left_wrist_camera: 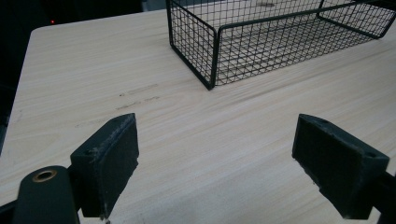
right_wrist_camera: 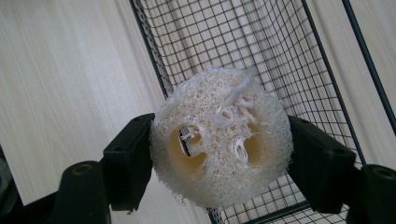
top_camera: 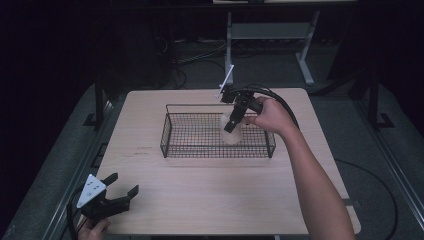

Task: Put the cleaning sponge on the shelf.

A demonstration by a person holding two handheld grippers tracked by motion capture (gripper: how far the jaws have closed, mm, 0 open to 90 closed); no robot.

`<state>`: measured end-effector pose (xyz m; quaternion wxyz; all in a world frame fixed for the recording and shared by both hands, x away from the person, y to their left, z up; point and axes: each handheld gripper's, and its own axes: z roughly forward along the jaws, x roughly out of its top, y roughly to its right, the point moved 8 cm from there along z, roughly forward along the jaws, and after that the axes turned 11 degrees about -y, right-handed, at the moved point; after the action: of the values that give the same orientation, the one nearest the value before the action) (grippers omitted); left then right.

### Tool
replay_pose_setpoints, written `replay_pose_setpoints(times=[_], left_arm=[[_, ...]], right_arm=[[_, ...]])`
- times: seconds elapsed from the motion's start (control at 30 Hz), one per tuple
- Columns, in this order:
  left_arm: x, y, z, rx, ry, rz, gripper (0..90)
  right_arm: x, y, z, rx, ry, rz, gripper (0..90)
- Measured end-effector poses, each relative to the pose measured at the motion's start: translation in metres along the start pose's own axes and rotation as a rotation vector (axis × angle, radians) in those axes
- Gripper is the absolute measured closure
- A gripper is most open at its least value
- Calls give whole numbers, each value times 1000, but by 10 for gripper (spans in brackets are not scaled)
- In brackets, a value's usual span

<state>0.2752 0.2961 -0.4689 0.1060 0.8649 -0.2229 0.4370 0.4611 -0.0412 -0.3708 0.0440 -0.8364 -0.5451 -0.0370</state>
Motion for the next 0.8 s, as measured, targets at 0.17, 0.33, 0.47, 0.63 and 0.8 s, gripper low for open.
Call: replay_pose_setpoints(times=[0.17,0.33,0.47,0.63,0.8], left_arm=[[0,0,0,2,2,-1,138],[0,0,0,1,4,-2,138],[0,0,0,0,4,-3,138],[0,0,0,0,3,1,138],[0,0,0,1,3,2,138]], right_arm=[[-2,10,6,-4,-8,31,279],[-2,15,12,1,-3,58,279],[-4,20,20,0,-9,75,278],[-7,26,26,-4,-22,92,279],[-6,29,30,-8,-20,100,278]])
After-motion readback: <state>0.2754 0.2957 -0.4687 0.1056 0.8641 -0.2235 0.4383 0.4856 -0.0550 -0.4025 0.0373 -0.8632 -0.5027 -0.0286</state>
